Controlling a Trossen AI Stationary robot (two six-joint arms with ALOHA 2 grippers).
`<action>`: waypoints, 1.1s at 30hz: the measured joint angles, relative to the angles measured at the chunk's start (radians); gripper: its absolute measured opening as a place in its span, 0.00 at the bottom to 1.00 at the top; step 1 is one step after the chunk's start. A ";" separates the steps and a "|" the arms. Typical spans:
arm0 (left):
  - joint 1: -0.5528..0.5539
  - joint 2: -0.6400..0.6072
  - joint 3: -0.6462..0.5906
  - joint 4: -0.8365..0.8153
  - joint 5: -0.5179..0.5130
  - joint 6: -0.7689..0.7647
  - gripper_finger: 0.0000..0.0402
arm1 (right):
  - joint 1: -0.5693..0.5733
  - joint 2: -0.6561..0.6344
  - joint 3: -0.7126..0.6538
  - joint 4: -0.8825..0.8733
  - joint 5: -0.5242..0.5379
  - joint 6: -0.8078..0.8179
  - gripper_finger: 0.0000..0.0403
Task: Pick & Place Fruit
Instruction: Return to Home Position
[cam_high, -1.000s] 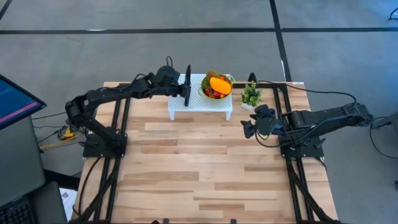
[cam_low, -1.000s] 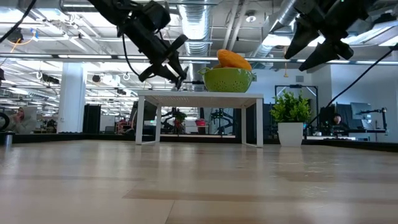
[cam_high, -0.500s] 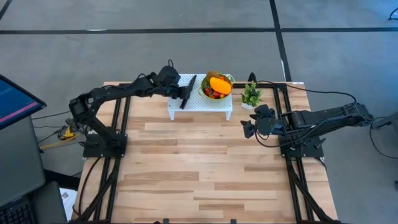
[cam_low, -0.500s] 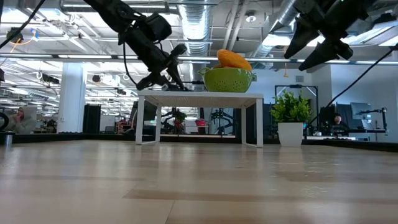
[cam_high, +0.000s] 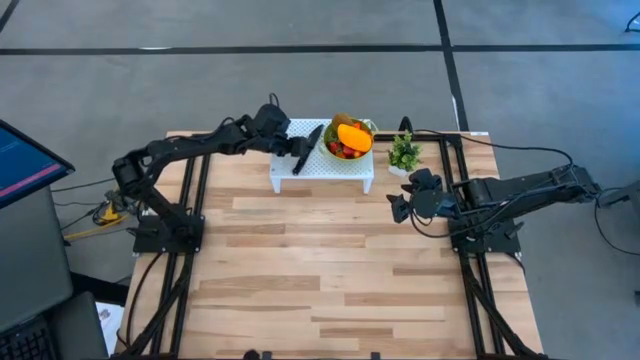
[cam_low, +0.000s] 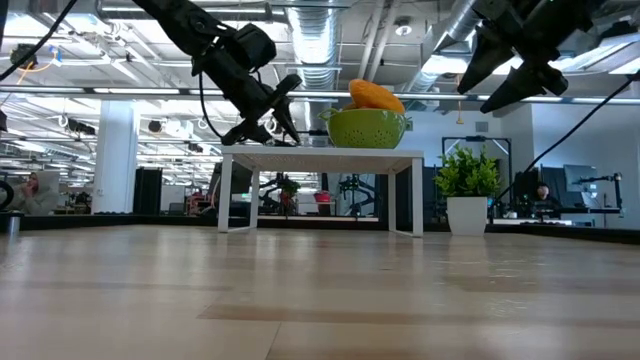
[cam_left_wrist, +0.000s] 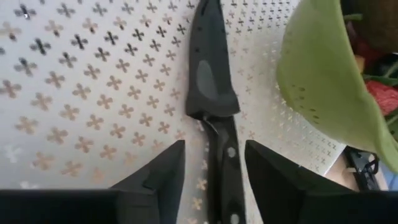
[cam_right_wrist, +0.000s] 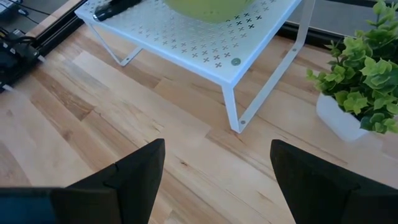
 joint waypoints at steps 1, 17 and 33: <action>0.006 -0.005 0.000 -0.001 0.007 0.019 0.41 | 0.000 0.000 0.000 0.000 0.000 0.000 0.71; -0.121 -0.413 -0.001 0.175 0.147 0.304 0.25 | -0.037 0.022 0.000 0.696 -0.079 -0.477 0.71; -0.556 -0.553 0.000 0.013 0.055 0.702 0.00 | -0.069 0.239 0.071 1.034 -0.339 -0.875 0.29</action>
